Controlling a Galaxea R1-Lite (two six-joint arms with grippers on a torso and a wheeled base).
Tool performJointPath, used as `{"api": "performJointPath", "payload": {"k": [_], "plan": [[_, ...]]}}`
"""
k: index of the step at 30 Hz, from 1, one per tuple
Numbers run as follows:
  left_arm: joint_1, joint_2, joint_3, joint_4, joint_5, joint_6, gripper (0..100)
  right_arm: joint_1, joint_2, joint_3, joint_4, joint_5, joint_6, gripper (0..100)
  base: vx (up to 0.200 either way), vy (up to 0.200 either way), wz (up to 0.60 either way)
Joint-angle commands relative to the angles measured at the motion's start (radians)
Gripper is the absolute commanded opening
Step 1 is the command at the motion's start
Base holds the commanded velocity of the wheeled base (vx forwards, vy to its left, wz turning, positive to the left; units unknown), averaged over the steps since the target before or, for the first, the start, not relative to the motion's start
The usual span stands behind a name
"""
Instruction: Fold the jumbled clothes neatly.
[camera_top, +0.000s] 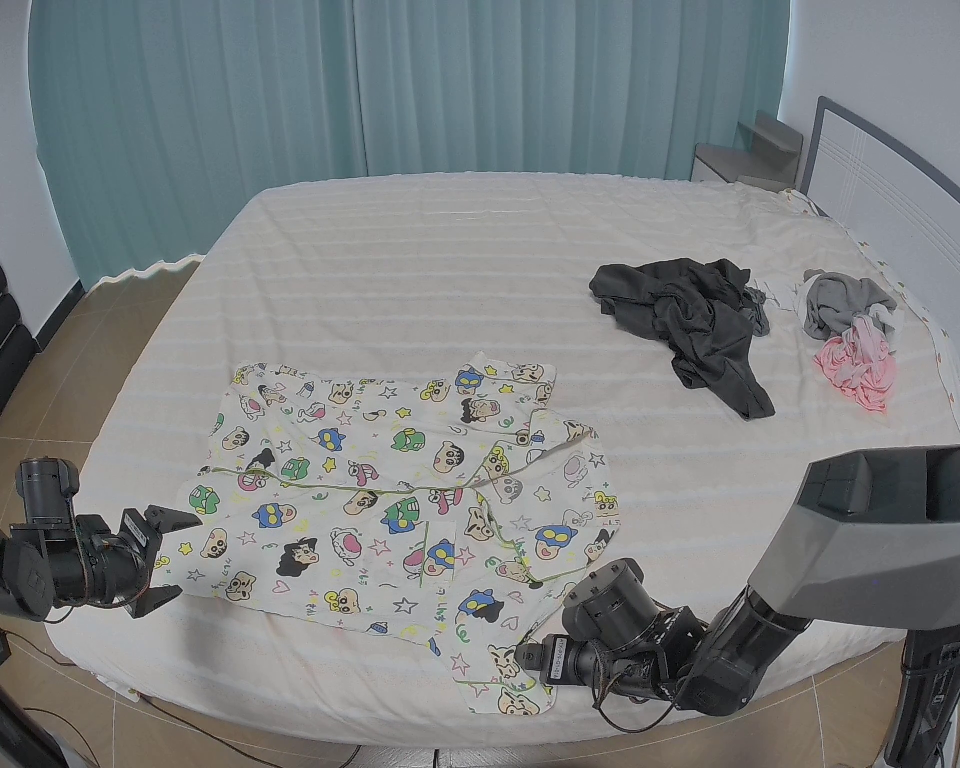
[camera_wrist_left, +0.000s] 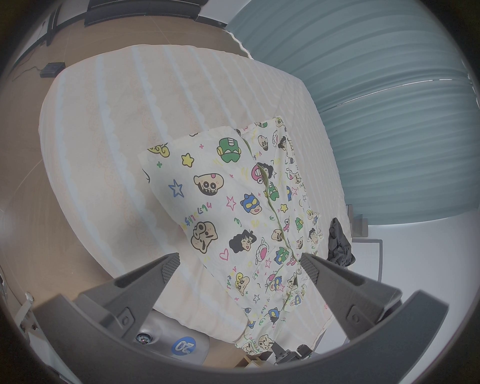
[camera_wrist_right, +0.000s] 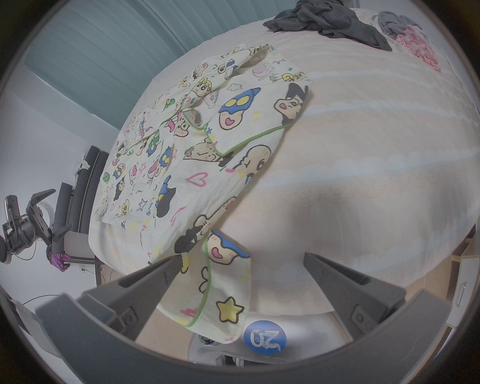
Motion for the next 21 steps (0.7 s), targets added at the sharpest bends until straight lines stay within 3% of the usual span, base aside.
{"api": "performJointPath", "payload": {"k": [1,2,3,21], "plan": [[0.0,0.002,0.0,0.0,0.0,-0.001,100,0.01,0.004,-0.03,0.021,0.003,0.0,100,0.0,0.0,0.0],[0.0,0.002,0.0,0.0,0.0,-0.002,100,0.012,0.004,-0.05,0.05,0.009,0.0,100,0.0,0.0,0.0],[0.0,0.002,0.0,0.0,0.0,-0.001,100,0.013,0.006,-0.061,0.061,0.009,0.0,0,0.0,0.0,0.0],[0.002,0.0,-0.002,0.0,0.001,-0.002,100,0.018,0.016,-0.078,0.088,0.007,0.001,0,0.0,0.0,0.0]]}}
